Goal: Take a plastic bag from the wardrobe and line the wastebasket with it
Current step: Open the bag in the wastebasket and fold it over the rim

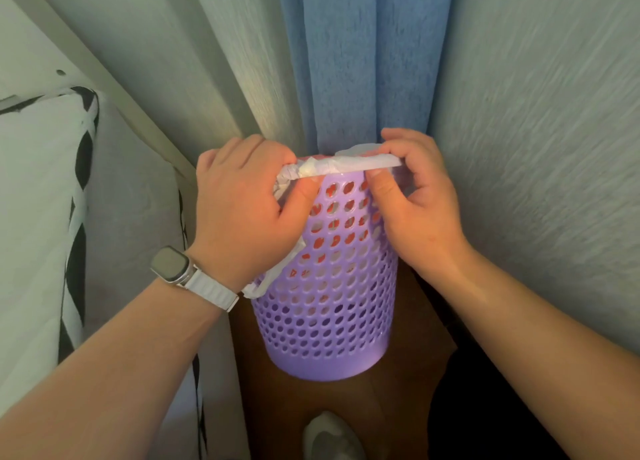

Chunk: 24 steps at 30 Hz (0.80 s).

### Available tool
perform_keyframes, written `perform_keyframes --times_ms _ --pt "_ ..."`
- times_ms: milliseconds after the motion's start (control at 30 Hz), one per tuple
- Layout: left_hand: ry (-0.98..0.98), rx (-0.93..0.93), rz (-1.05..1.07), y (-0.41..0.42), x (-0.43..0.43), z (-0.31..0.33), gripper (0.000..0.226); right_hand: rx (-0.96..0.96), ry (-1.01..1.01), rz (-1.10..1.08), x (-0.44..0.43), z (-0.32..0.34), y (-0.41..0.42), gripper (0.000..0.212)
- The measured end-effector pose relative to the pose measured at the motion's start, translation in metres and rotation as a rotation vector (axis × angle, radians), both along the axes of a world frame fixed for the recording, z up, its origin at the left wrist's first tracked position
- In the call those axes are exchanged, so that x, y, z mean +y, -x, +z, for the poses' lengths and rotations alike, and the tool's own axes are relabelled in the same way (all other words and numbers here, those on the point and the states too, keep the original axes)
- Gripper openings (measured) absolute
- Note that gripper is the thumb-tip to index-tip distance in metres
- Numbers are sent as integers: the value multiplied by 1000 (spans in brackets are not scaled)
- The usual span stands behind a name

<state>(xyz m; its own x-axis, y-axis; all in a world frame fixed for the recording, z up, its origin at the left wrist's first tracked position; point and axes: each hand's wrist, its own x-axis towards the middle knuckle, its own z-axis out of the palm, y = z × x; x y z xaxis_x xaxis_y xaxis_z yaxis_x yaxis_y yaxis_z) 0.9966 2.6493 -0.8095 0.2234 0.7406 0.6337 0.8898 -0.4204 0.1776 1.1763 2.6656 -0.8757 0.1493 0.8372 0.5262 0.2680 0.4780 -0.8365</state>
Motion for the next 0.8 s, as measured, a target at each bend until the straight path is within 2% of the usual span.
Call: perform_keyframes --times_ms 133,233,300,433,633,800 --pt "-60 -29 40 -5 -3 -3 29 -27 -63 -59 -3 8 4 18" --pt "0 -37 108 -9 -6 -4 25 -86 -88 -133 -4 12 5 17" --pt "2 14 83 -9 -8 -2 23 -114 -87 -159 -5 11 7 16" --pt "-15 123 -45 -13 -13 7 40 -138 -71 -183 -9 15 13 18" --pt "38 99 -43 -14 -10 6 25 -182 -52 -170 -17 19 24 15" --pt "80 6 -40 -2 -2 -2 14 -195 -67 -94 -14 18 16 33"
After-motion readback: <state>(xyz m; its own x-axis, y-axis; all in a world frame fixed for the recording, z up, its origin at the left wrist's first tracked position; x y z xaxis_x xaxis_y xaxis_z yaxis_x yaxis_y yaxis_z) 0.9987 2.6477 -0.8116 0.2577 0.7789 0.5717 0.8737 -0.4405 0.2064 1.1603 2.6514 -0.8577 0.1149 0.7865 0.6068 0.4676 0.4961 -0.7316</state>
